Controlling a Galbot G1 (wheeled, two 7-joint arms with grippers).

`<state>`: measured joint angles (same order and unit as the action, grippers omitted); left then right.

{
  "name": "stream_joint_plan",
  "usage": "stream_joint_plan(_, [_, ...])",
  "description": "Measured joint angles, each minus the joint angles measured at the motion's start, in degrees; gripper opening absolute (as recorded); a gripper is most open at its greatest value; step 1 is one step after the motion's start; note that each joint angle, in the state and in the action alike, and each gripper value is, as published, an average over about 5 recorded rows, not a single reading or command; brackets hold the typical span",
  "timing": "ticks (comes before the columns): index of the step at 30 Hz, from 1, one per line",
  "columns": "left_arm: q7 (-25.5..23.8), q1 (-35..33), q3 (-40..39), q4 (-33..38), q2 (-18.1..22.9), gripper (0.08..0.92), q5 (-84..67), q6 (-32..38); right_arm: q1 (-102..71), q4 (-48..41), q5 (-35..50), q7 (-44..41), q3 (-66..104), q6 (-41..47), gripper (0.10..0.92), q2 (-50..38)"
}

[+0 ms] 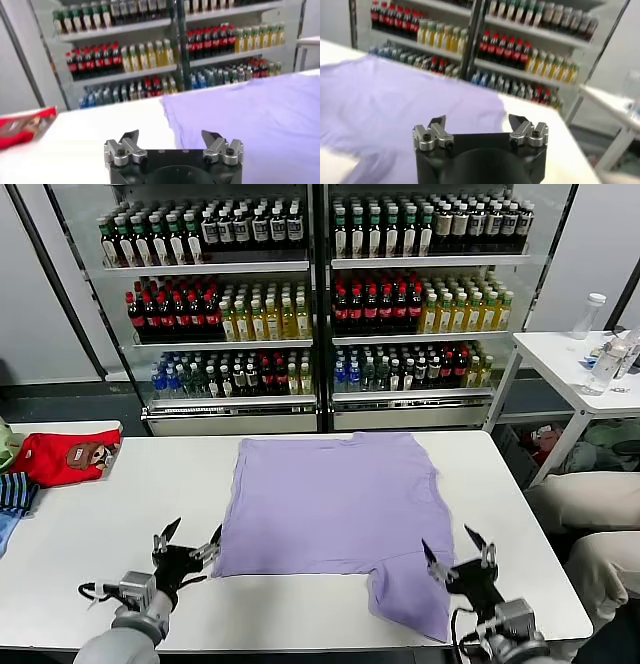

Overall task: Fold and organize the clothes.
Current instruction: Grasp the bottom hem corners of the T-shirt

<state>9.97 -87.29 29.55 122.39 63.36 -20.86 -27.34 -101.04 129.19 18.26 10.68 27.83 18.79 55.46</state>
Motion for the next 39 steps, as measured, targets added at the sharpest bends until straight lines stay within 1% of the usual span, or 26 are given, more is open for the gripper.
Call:
stream_joint_plan(8, [1.57, -1.49, -0.92, 0.46, 0.23, 0.823, -1.52, -2.21, -3.69, 0.16, 0.31, 1.19, -0.90, -0.44, 0.823, 0.09])
stream_joint_plan(14, [1.70, -1.34, -1.00, -0.80, 0.29, 0.823, -2.23, -3.35, -5.50, 0.62, 1.05, 1.94, -1.26, -0.69, 0.823, -0.17])
stream_joint_plan(17, [1.53, -1.25, -1.07, -1.36, 0.47, 0.823, -2.40, -3.74, -6.05, 0.67, 1.70, 2.32, -1.48, -0.59, 0.788, -0.32])
stream_joint_plan(20, [1.28, -1.08, -0.98, -2.06, 0.63, 0.787, -2.68, -3.92, -6.29, 0.50, 2.69, 2.78, -1.69, -0.39, 0.707, -0.36])
stream_joint_plan(33, [0.05, -1.21, -1.94, -3.40, 1.38, 0.421, -3.41, -3.86, -6.09, -0.47, 6.60, 3.27, -2.17, -0.16, 0.336, -0.15])
stream_joint_plan(37, [-0.15, -1.38, -2.36, -3.32, 1.72, 0.290, -3.39, -3.72, -5.93, -0.40, 7.11, 2.79, -1.88, -0.24, 0.215, -0.48])
stream_joint_plan(39, [-0.24, -1.43, -2.59, -3.23, 1.89, 0.230, -3.37, -3.57, -6.17, -0.01, 7.14, 2.38, -1.41, -0.06, 0.167, -0.77])
